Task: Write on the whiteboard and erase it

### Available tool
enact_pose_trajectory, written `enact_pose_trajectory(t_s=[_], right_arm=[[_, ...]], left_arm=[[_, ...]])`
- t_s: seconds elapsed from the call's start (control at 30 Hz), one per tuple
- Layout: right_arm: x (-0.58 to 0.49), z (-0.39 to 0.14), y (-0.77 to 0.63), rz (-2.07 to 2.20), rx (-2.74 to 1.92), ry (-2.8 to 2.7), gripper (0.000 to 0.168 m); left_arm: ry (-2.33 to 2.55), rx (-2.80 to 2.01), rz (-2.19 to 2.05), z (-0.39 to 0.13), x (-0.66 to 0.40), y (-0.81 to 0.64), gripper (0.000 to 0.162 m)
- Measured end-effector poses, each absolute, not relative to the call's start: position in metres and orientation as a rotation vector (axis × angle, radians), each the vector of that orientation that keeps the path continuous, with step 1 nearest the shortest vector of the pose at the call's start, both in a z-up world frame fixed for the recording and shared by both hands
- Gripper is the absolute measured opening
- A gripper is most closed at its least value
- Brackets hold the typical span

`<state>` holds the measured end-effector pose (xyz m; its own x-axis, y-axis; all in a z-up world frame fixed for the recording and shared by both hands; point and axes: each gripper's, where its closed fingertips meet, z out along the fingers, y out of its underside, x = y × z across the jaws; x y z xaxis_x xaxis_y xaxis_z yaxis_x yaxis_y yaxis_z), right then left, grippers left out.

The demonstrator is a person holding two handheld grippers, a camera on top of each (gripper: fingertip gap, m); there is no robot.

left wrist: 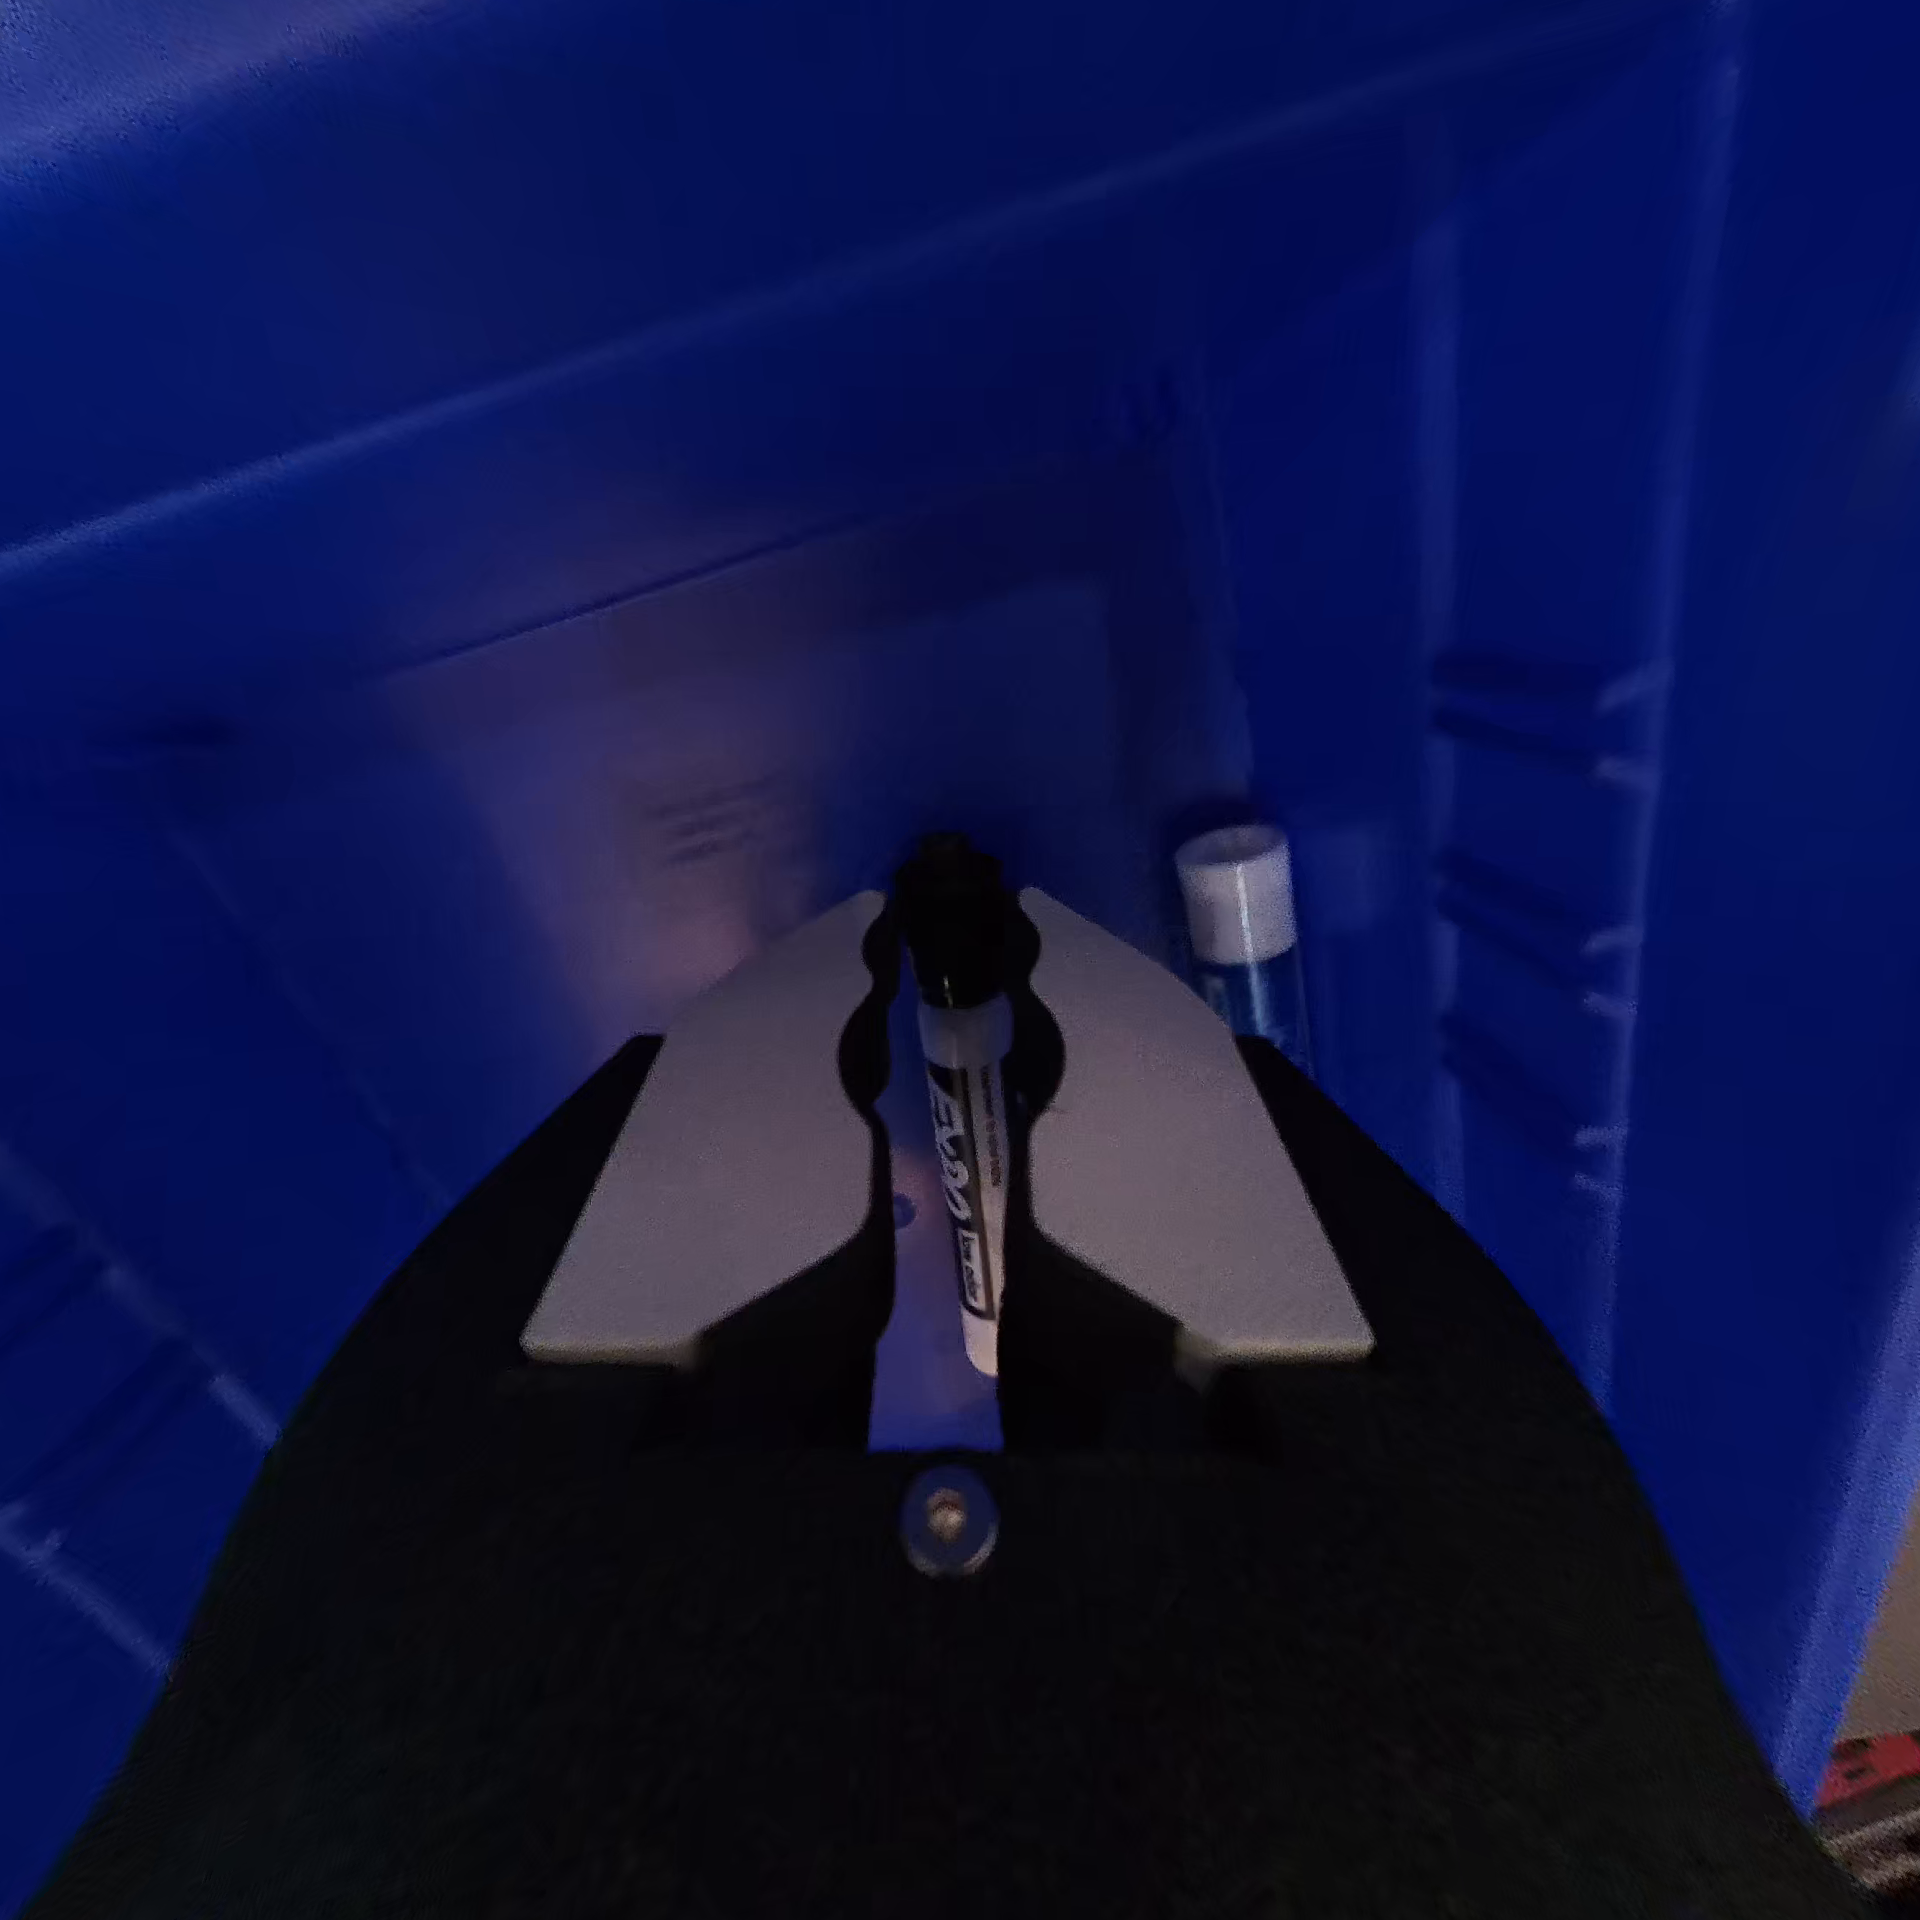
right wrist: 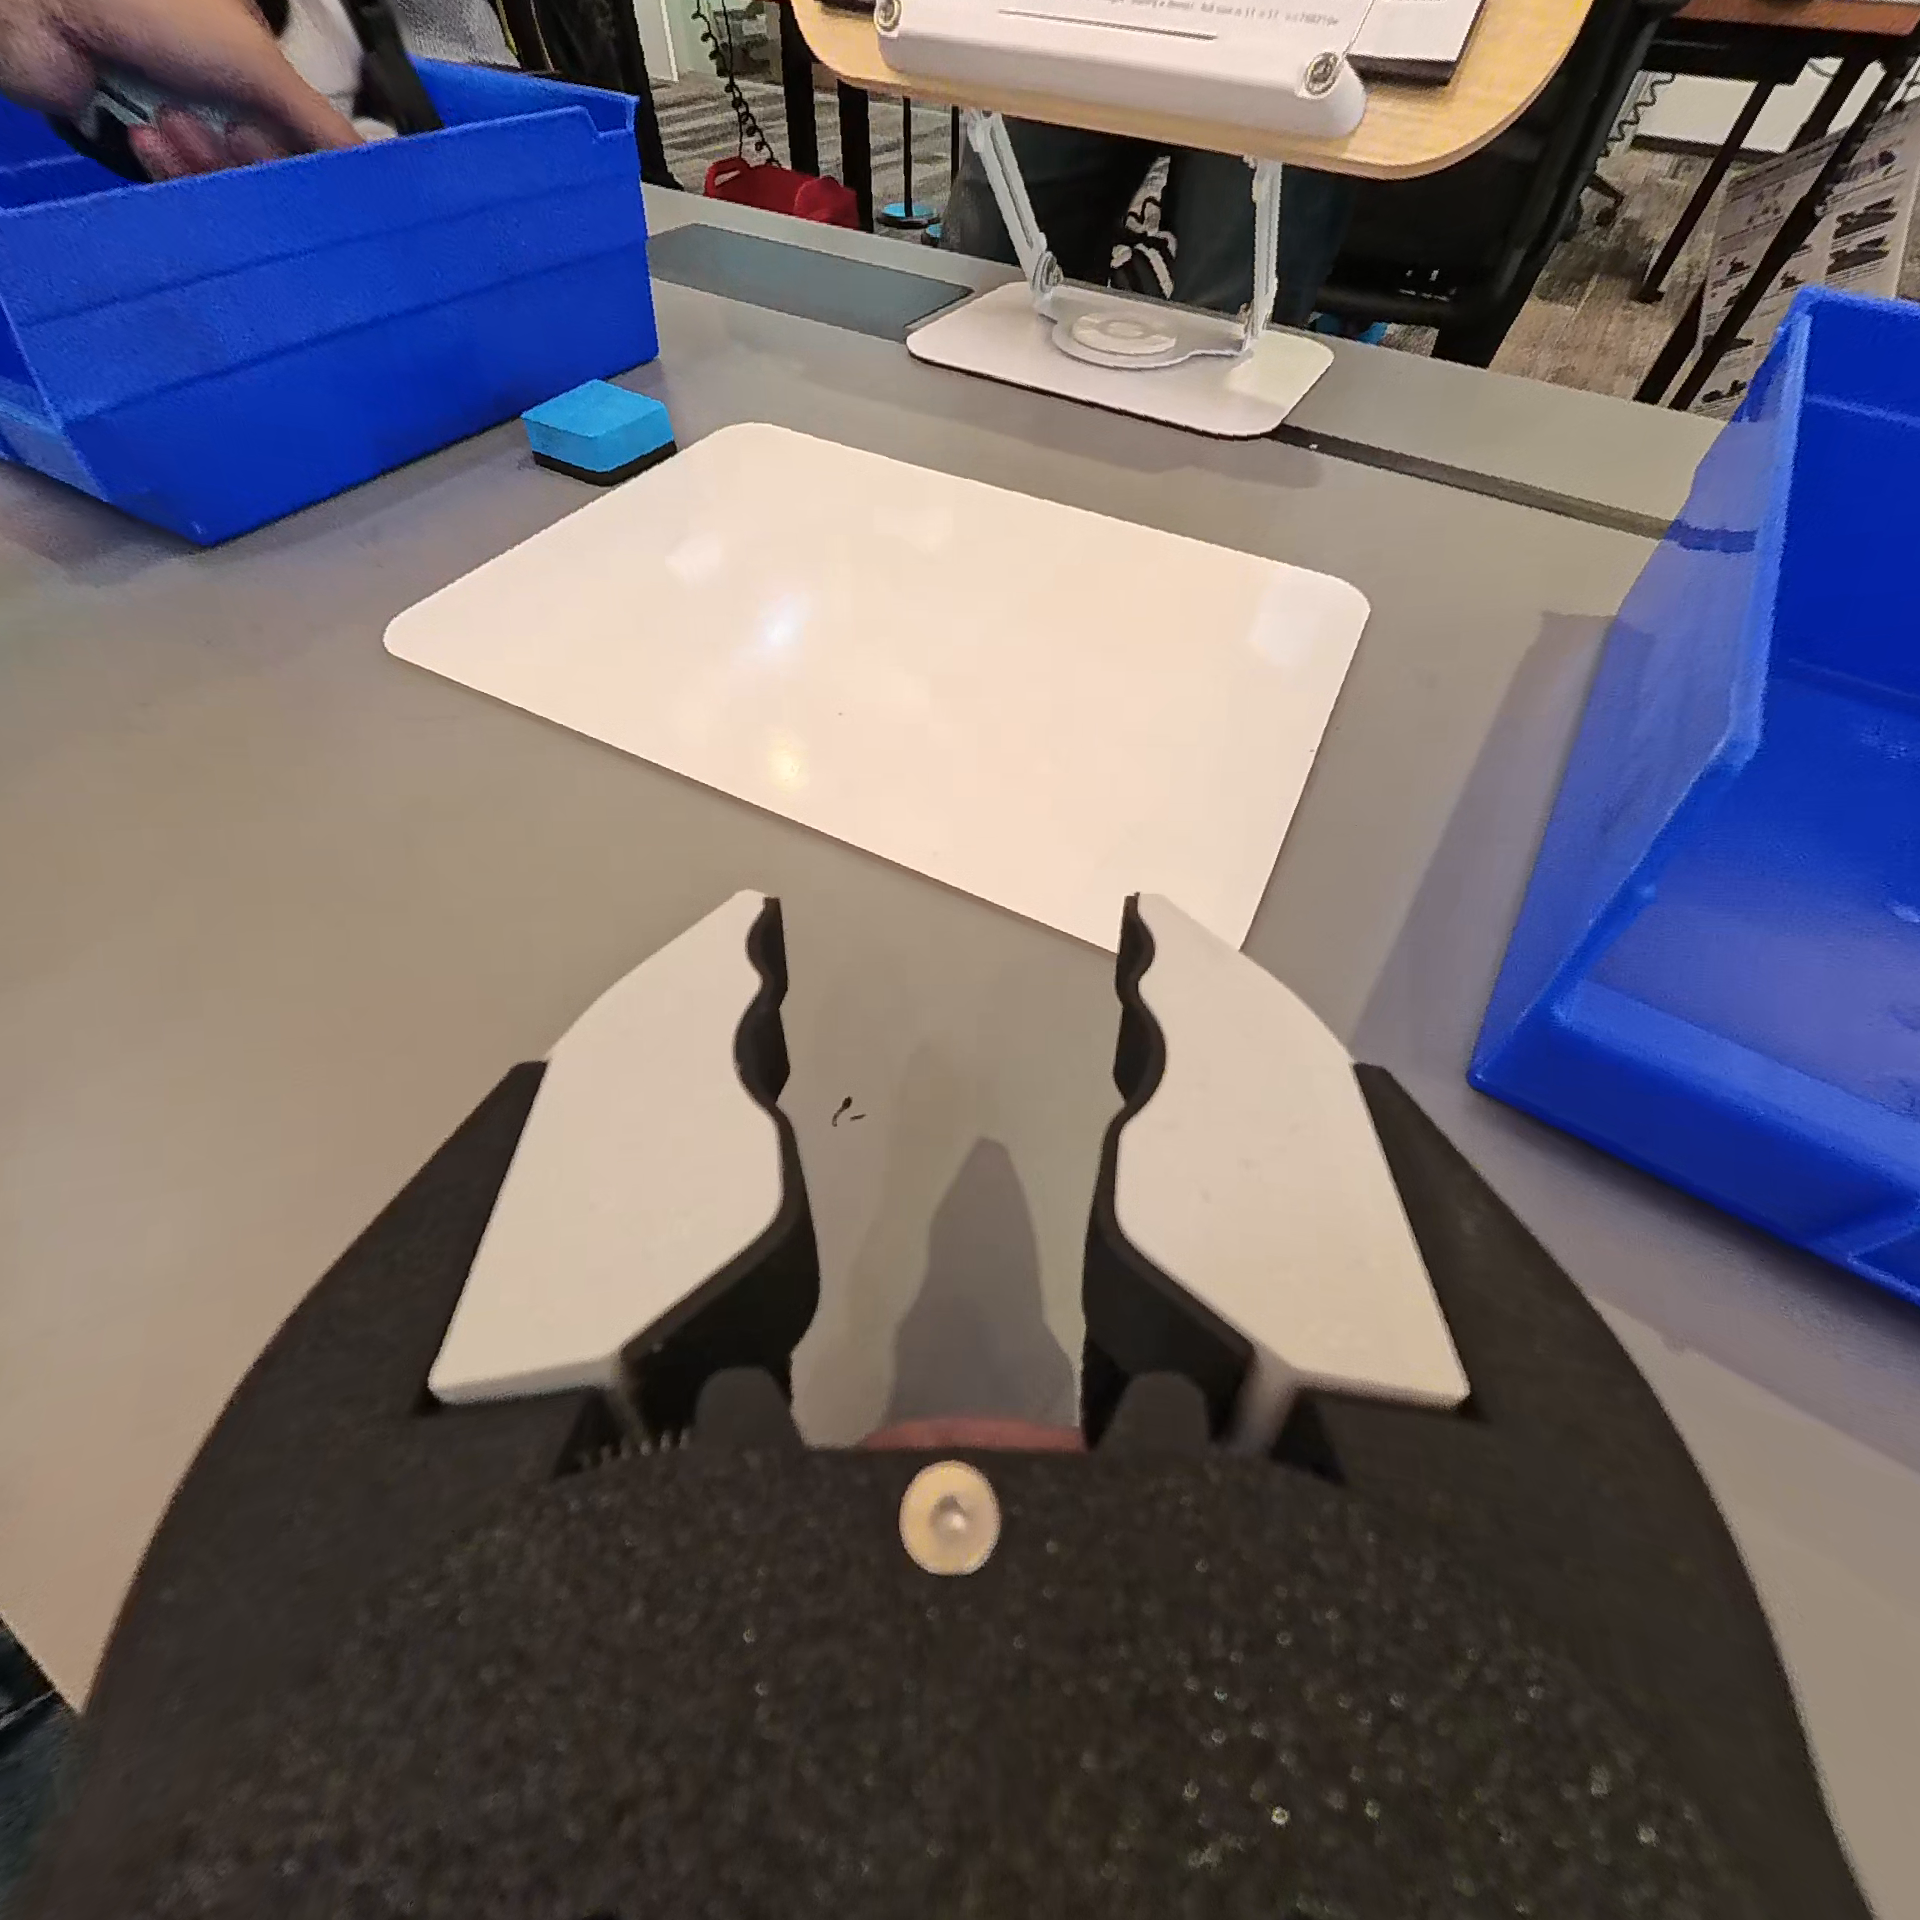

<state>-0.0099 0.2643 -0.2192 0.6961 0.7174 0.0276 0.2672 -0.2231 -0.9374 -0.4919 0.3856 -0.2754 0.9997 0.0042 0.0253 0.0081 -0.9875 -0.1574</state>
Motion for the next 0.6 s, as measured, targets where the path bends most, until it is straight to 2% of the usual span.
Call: enact_pose_trajectory(t_s=[0.13,0.33,0.47,0.6], right_arm=[[-0.010,-0.219,0.264,0.512,-1.798,-0.777,0.061],[-0.025,-0.201,0.266,0.584,-1.692,-0.790,0.062],[-0.070,-0.162,0.254,0.781,-1.452,-0.873,0.073],[-0.120,-0.129,0.248,0.886,-1.256,-0.925,0.078]], left_arm=[[-0.019,-2.841,-0.106,-0.238,-0.504,0.378,0.018],[0.042,-2.414,-0.402,-0.125,-0.484,0.357,0.017],[0.196,-2.152,-0.675,-0.044,-0.418,0.335,0.017],[0.333,-2.009,-0.880,0.006,-0.328,0.321,0.017]])
